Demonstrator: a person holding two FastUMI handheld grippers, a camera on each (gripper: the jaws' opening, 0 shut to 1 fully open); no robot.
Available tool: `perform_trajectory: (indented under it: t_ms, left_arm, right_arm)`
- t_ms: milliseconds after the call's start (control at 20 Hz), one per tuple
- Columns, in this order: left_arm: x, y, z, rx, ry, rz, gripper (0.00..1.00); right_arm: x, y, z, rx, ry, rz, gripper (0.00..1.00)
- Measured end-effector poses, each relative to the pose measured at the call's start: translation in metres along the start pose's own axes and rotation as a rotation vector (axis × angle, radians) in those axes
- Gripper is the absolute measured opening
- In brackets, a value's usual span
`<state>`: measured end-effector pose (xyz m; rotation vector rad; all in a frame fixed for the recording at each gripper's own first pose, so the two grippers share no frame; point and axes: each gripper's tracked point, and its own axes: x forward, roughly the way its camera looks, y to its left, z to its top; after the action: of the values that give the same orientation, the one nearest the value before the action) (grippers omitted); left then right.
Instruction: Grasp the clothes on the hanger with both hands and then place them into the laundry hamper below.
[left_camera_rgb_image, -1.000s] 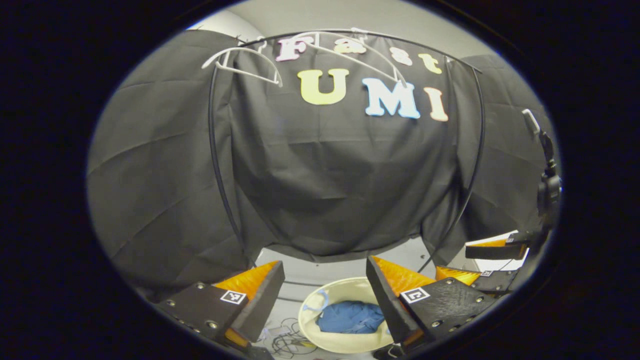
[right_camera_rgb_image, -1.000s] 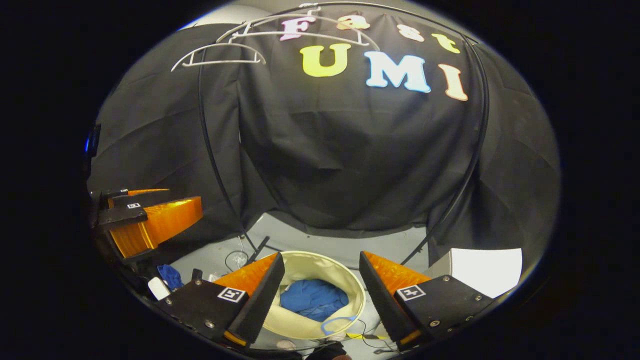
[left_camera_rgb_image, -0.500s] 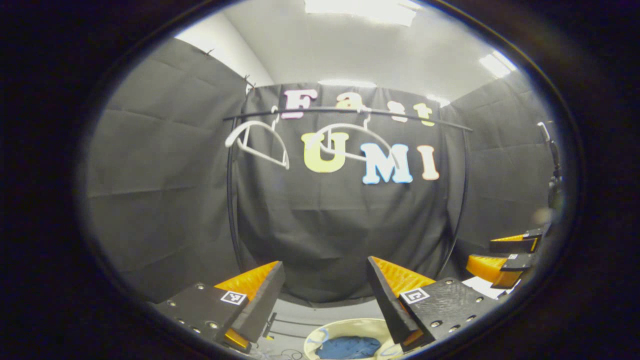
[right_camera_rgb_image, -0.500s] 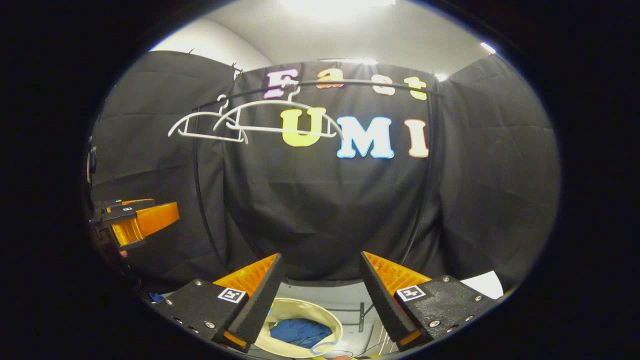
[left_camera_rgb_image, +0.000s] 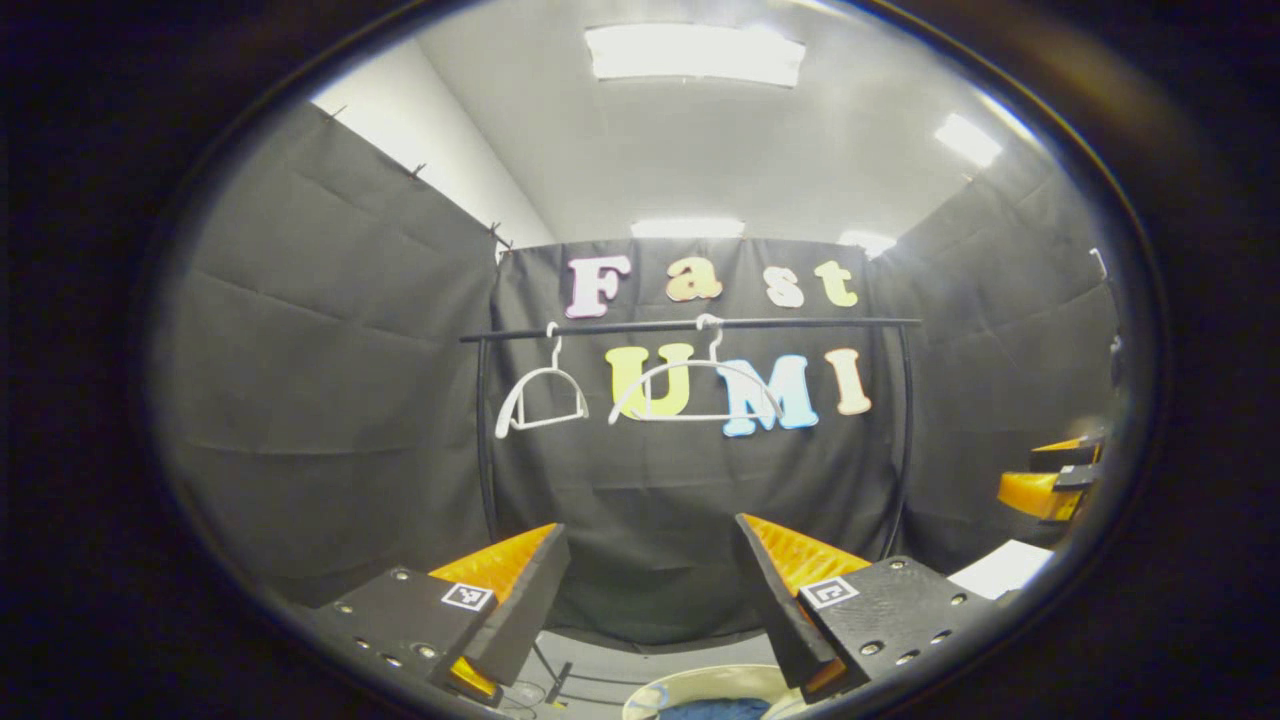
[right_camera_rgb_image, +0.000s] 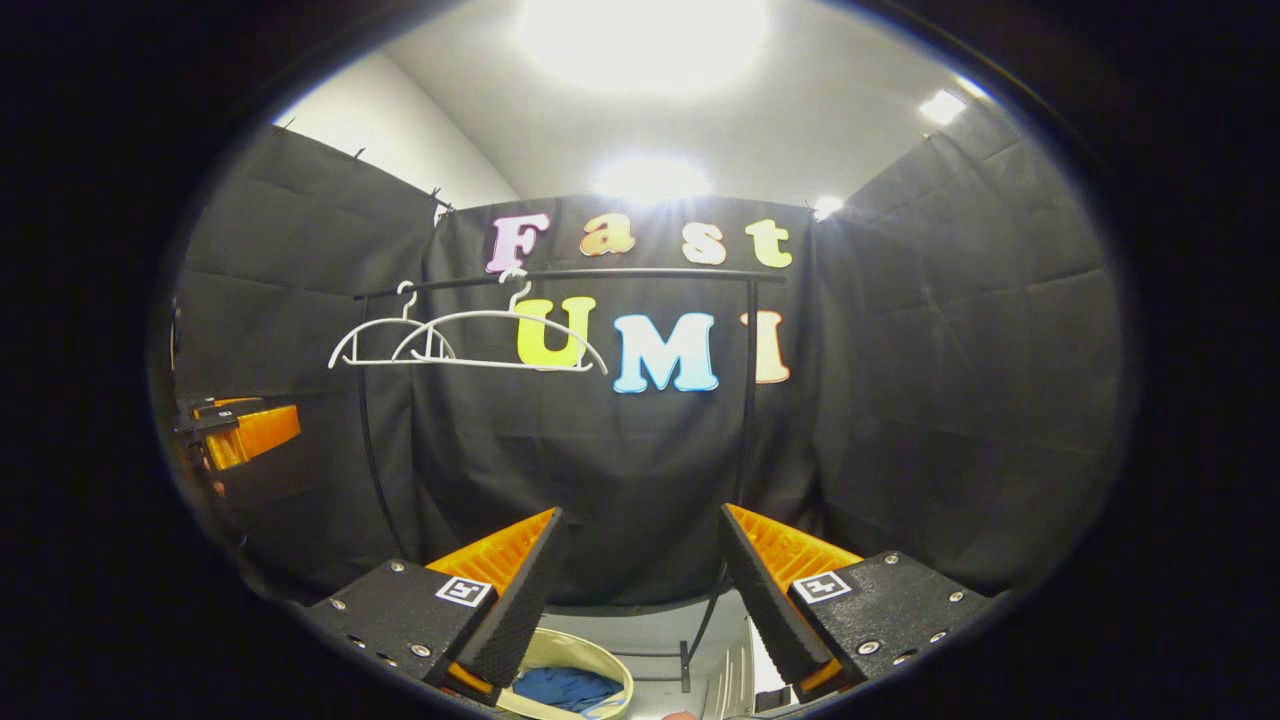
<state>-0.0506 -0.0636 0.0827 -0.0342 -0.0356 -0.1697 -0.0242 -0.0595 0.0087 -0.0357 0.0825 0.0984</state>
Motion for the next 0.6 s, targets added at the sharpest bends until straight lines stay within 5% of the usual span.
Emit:
perform_trajectory:
  t_ms: [600]
  left_arm:
    - [-0.042, -0.012, 0.014, 0.007, -0.023, 0.043, 0.95]
  right_arm:
    - [-0.049, -0.029, 0.013, 0.031, -0.074, -0.045, 0.93]
